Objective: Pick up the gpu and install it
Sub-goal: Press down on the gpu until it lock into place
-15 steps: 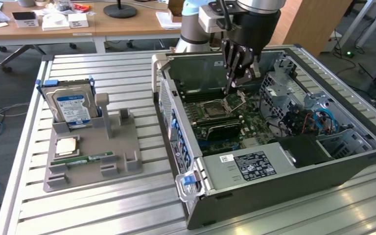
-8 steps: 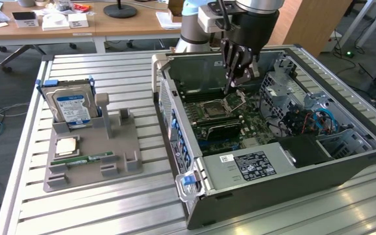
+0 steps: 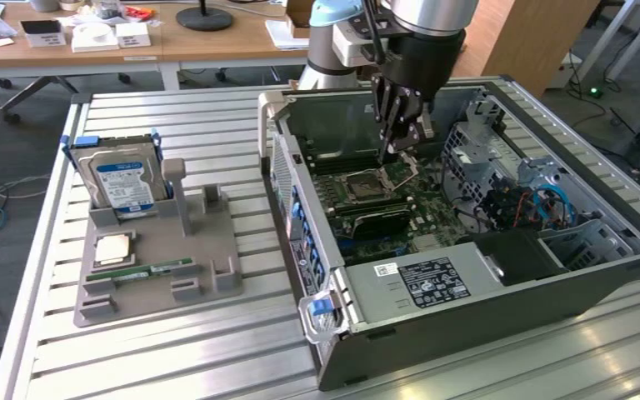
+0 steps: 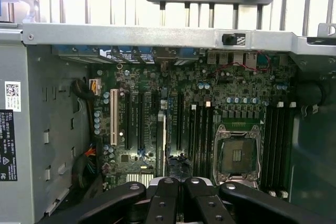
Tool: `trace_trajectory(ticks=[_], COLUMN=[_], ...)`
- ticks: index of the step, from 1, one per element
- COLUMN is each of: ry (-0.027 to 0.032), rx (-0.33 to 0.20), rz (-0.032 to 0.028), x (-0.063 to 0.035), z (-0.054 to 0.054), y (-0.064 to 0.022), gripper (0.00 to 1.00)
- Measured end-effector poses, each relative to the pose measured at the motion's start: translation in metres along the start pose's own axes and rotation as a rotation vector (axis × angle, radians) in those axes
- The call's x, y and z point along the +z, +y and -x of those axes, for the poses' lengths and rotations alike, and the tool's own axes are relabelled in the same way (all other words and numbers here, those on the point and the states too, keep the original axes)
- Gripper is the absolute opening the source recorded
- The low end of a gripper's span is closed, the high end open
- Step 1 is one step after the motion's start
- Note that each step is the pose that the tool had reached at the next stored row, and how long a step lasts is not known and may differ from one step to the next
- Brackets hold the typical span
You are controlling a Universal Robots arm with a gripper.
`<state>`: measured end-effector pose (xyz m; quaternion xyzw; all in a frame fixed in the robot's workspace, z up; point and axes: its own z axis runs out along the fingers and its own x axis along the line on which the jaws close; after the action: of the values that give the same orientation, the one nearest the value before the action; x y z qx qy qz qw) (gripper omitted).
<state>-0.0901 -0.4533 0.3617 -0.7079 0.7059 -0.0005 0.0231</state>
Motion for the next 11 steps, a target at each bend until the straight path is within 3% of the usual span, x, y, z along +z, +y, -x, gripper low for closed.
trace_trajectory(ticks=[2, 6, 11], ry=[0.0001, 0.0000, -0.0001], rx=[0.000, 0.000, 0.002], rz=[0.0002, 0.0114, 0.0115], x=[0.0000, 0.0001, 0.0017], z=[0.0000, -0.0001, 0.0000], y=[0.0000, -0.0026, -0.0026], gripper=[0.11, 0.11, 0.11])
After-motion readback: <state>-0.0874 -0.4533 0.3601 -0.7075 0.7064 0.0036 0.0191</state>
